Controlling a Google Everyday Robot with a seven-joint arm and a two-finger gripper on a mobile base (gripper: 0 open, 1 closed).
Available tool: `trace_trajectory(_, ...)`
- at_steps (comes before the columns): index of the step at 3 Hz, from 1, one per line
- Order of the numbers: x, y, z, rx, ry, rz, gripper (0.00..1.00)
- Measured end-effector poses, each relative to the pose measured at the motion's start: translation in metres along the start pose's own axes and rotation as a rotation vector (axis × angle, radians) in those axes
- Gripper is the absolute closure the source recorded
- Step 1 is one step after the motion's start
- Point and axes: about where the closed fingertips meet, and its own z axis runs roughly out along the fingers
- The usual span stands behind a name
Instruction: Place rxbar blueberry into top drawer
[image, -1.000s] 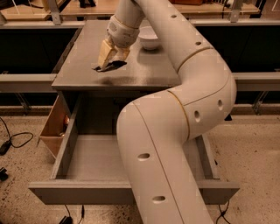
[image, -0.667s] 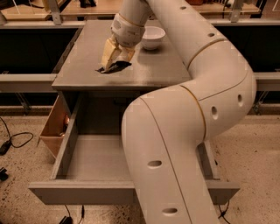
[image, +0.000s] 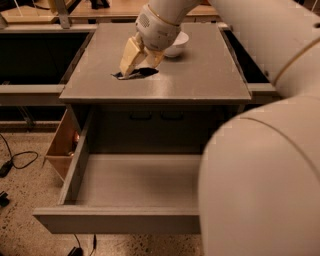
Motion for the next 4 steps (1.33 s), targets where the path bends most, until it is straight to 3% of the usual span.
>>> trace_trajectory(1, 0.029, 0.004, -0.043, 0.084, -0.168, 0.0, 1.0)
trace_trajectory(2, 0.066, 0.014, -0.057, 0.117, -0.291, 0.025, 1.0)
trace_trajectory(3, 0.092, 0.011, 0.01, 0.075, -0.295, 0.051, 1.0)
trace_trajectory(4, 0.121, -0.012, 0.132, 0.025, -0.214, 0.075, 1.0)
